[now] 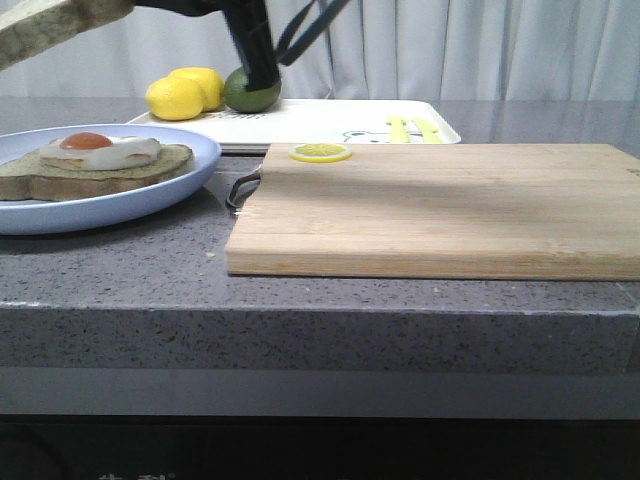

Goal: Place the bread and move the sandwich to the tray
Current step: 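Lift the bread slice and carry it over the egg toast on the plate, then lower the bread onto the egg, open the right gripper and withdraw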

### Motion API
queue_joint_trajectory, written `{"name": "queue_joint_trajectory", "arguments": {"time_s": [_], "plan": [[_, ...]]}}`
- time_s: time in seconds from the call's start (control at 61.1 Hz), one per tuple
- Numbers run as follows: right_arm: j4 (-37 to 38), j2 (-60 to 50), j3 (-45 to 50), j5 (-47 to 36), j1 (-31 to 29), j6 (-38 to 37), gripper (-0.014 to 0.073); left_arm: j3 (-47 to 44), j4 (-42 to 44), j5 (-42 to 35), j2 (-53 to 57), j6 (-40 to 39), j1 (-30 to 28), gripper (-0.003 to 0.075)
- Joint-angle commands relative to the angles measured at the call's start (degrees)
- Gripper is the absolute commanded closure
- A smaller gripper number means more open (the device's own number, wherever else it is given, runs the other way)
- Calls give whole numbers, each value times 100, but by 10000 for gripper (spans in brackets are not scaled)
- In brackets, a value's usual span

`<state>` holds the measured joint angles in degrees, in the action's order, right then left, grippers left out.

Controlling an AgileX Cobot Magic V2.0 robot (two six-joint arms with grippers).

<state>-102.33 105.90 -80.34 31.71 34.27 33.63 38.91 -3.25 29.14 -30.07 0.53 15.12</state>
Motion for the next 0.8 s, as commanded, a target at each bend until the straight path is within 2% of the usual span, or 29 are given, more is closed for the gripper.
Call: {"name": "queue_joint_trajectory", "arguments": {"time_s": [0.0,0.147,0.426,0.786], "plan": [[-823,-49,-478,176,31,-267,559,194,-12,-464,-68,10,34,209],[-818,250,-630,-69,70,-588,559,194,-12,-464,-68,10,34,209],[-818,380,-619,-650,75,-593,559,194,-12,-464,-68,10,34,209],[-818,380,-619,-545,75,-593,557,194,-12,-464,-68,10,34,209]]}}
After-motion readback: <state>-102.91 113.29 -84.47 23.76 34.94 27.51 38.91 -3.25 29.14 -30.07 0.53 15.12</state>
